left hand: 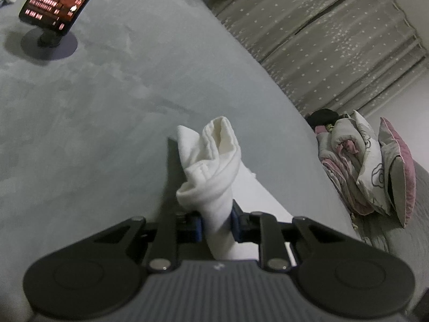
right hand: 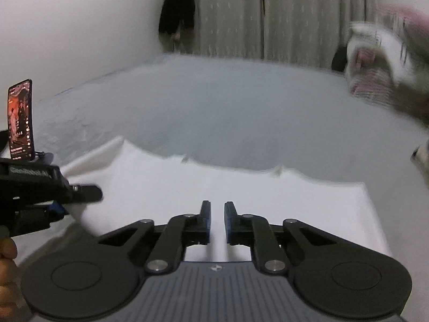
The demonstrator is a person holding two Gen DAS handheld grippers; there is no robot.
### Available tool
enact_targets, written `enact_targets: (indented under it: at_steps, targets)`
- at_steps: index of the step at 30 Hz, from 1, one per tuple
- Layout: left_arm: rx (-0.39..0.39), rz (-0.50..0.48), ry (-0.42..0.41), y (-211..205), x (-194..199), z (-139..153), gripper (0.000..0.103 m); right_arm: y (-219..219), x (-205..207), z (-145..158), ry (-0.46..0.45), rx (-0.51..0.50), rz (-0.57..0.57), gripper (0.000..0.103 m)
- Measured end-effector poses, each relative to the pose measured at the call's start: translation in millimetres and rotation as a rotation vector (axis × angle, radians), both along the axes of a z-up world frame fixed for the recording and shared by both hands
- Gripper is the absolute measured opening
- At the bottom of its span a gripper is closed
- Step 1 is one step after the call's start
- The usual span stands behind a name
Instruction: Fold clothes
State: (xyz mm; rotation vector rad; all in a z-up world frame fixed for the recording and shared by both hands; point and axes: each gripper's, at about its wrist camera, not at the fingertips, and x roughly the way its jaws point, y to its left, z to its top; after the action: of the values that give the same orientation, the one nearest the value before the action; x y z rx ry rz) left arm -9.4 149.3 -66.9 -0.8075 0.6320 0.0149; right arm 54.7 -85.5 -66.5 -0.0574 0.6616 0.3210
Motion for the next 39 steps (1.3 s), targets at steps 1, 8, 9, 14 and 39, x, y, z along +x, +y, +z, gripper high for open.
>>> enact_targets:
  at_steps: [1,8,9,14,39]
  targets:
    - [0.003,-0.001,-0.007,-2,-1,3,0.018,-1,4,-4,0.031,0.021,0.004,0.010]
    - [0.009,-0.020,-0.069,-22,-6,30,0.017,-17,30,-20,0.185,0.129,0.015,0.010]
    - [0.009,-0.021,-0.082,-27,-6,34,0.017,-20,28,-19,0.203,0.168,0.005,0.010]
    - [0.029,-0.039,-0.155,-50,-7,55,0.017,-62,33,-16,0.324,0.436,-0.070,0.022]
    - [0.406,-0.434,-0.224,-236,9,47,0.018,-219,11,-18,0.349,1.040,-0.292,0.067]
